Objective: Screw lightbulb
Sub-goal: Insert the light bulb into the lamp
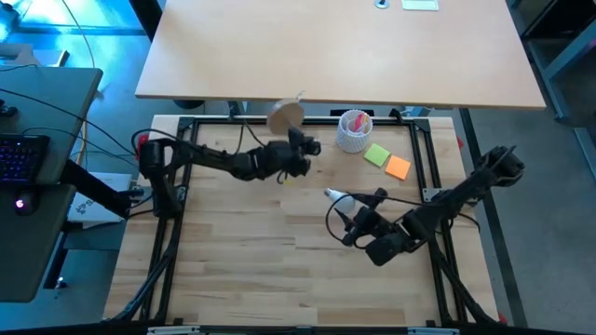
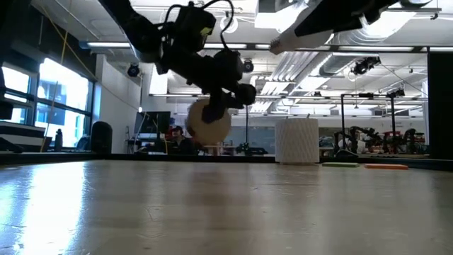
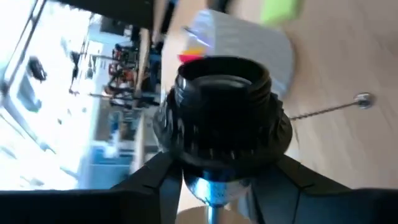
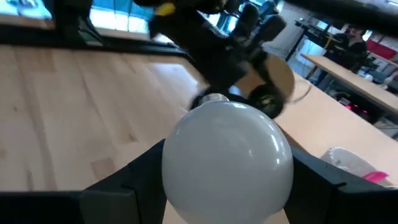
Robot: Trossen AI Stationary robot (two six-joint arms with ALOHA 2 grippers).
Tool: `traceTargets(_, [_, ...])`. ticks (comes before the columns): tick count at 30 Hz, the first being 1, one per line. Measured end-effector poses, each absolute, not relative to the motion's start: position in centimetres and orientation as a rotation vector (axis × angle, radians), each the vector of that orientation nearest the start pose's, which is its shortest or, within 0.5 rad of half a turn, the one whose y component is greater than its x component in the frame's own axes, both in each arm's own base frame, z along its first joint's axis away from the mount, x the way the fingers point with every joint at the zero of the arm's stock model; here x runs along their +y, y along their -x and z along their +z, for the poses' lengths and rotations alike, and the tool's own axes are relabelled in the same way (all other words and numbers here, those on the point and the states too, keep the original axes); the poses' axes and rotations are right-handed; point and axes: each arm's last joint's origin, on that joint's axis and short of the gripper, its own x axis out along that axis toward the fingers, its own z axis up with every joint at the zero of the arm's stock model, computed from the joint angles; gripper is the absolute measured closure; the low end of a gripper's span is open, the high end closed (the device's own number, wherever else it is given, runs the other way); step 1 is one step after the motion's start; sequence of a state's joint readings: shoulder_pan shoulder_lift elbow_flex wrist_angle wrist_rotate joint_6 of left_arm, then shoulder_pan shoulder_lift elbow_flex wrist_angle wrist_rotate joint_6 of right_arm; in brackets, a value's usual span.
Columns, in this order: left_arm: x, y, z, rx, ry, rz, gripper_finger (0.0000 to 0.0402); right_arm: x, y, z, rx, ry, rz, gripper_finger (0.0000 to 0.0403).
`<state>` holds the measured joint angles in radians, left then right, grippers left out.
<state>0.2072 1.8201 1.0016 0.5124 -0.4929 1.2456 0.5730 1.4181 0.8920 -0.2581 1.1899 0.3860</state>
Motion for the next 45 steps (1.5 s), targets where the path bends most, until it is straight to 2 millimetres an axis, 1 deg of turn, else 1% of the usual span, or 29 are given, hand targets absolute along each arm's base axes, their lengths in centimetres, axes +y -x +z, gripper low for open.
traceTargets(3, [7.9, -37.3, 18.5, 0.755, -1.258, 0.355, 0.0259, 12.1, -25.2, 24.0, 0.416, 0.259, -0.681, 0.0168])
traceTargets(5, [7.3, -37.2, 18.0, 0.757, -1.236, 0.332, 0.0259, 11.6, -25.7, 23.5, 0.448, 0.281, -0.695, 0.0168])
traceTargets(9, [6.7, -37.3, 18.1, 0.725, -1.205, 0.345, 0.0259, 10.9, -27.1, 21.9, 0.542, 0.392, -0.705, 0.0168])
traceTargets(12, [6.4, -37.3, 18.0, 0.722, -1.186, 0.327, 0.0259, 10.1, -28.3, 21.1, 0.585, 0.442, -0.735, 0.0169])
traceTargets(16, [5.7, -37.3, 17.7, 0.73, -1.16, 0.296, 0.0259, 9.4, -29.2, 20.6, 0.632, 0.551, -0.772, 0.0169])
traceTargets(19, [5.2, -37.3, 17.4, 0.734, -1.137, 0.259, 0.0259, 8.7, -29.7, 20.6, 0.674, 0.553, -0.735, 0.0169])
traceTargets(24, [4.3, -37.4, 17.4, 0.712, -1.111, 0.258, 0.0259, 7.8, -30.0, 20.5, 0.718, 0.577, -0.704, 0.0169])
traceTargets(28, [3.8, -37.5, 17.5, 0.699, -1.101, 0.252, 0.0259, 7.7, -30.1, 20.5, 0.748, 0.63, -0.671, 0.0169])
traceTargets(38, [3.7, -37.6, 17.7, 0.647, -1.009, 0.264, 0.0259, 7.7, -30.1, 20.5, 0.778, 0.733, -0.661, 0.0169])
traceTargets(45, [3.5, -37.7, 17.8, 0.62, -0.97, 0.261, 0.0259, 7.5, -30.1, 20.5, 0.79, 0.76, -0.661, 0.0169])
